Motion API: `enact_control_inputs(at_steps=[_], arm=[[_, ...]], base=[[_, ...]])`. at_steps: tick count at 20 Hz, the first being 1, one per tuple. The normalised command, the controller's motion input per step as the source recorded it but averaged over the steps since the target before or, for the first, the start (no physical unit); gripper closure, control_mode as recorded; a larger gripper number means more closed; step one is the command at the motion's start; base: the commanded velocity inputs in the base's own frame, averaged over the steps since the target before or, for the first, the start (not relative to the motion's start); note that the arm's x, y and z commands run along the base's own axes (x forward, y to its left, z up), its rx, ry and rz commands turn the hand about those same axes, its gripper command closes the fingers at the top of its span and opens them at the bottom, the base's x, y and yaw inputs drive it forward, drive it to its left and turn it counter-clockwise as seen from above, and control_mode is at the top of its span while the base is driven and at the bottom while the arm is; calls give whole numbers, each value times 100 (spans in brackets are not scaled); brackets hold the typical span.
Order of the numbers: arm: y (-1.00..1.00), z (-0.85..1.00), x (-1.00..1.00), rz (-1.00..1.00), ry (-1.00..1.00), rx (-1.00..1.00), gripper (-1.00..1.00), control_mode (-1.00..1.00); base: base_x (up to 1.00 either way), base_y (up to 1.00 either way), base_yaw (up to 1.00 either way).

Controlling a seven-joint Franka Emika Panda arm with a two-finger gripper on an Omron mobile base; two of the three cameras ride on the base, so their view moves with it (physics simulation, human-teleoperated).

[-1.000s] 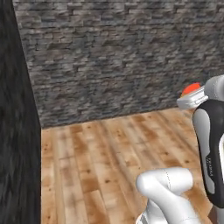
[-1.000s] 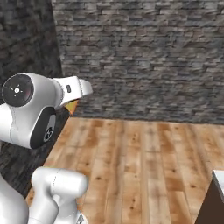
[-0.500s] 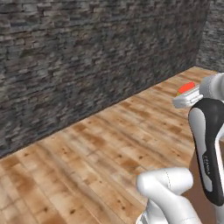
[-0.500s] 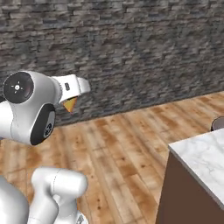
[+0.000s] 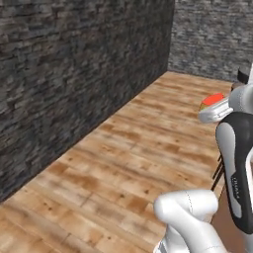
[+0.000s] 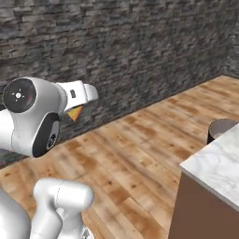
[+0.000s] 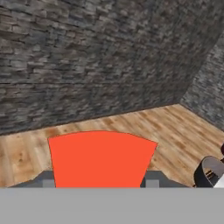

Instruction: Retrieve the sausage and cheese from the fridge and place them on the cutting board on the counter.

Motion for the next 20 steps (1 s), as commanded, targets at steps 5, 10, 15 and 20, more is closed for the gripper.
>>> enact_control_inputs(at_steps=[5,10,15,20], arm=[[0,0,0,0,0,0,100,100],[0,0,0,0,0,0,100,100],[0,0,0,0,0,0,100,100],[0,0,0,0,0,0,100,100]], base=[[98,40,-50],[55,28,-76],[71,60,-68],[100,93,-45]])
